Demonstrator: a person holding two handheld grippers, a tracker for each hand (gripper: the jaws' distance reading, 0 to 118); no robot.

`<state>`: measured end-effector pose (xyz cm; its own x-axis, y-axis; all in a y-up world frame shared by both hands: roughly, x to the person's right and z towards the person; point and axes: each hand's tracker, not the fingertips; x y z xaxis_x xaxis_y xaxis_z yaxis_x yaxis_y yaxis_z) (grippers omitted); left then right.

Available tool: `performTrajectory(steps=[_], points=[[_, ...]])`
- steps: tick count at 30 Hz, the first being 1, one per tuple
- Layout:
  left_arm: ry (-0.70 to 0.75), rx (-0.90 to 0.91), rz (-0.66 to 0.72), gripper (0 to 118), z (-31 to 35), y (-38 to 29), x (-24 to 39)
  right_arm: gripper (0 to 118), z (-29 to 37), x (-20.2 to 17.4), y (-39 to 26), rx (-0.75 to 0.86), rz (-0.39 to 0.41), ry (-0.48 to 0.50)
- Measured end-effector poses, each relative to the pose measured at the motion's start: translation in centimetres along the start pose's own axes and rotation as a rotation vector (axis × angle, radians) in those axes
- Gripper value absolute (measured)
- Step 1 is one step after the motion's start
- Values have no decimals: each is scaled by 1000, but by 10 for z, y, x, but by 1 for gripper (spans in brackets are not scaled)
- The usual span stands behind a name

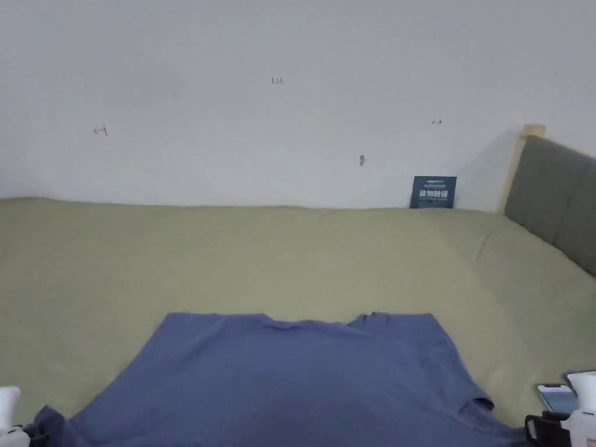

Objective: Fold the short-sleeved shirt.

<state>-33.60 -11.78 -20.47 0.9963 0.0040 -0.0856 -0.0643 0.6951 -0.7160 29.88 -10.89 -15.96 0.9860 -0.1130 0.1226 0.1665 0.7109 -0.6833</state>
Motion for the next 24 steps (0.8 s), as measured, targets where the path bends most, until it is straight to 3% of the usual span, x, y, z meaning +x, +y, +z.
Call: performTrajectory(steps=[7,10,11,12,13,14,15,16,17,20,22,23,24], points=[[-35,-92,80,1,-8,-49,-17,0,-4,6,-52,-55,-116,12],[-61,-92,105,3,-13,-54,-20,0,-12,5,-60,-68,-128,5],[-73,-94,107,15,-14,-55,-20,0,-14,6,-61,-74,-134,10],[-83,-92,99,35,-13,-56,-20,2,-15,6,-63,-71,-150,13],[-79,-86,94,69,-11,-56,-20,14,-15,6,-64,-74,-166,13],[-38,-68,76,103,-9,-56,-18,61,-16,5,-63,-84,-186,14],[-6,-30,55,108,-6,-57,-16,105,-19,4,-62,-100,-204,13],[18,17,38,108,-1,-57,-14,116,-21,2,-63,-129,-202,10],[34,23,14,108,3,-54,-12,107,-16,-2,-68,-104,-194,39],[-5,23,39,107,15,-47,-5,107,-21,-16,-62,-91,-156,9],[-48,25,64,105,22,-42,2,96,1,-24,-54,-48,-113,-11],[-51,35,61,93,25,-42,7,67,8,-31,-53,-17,-89,-18],[-69,43,63,69,29,-39,12,30,14,-37,-53,15,-68,-20]])
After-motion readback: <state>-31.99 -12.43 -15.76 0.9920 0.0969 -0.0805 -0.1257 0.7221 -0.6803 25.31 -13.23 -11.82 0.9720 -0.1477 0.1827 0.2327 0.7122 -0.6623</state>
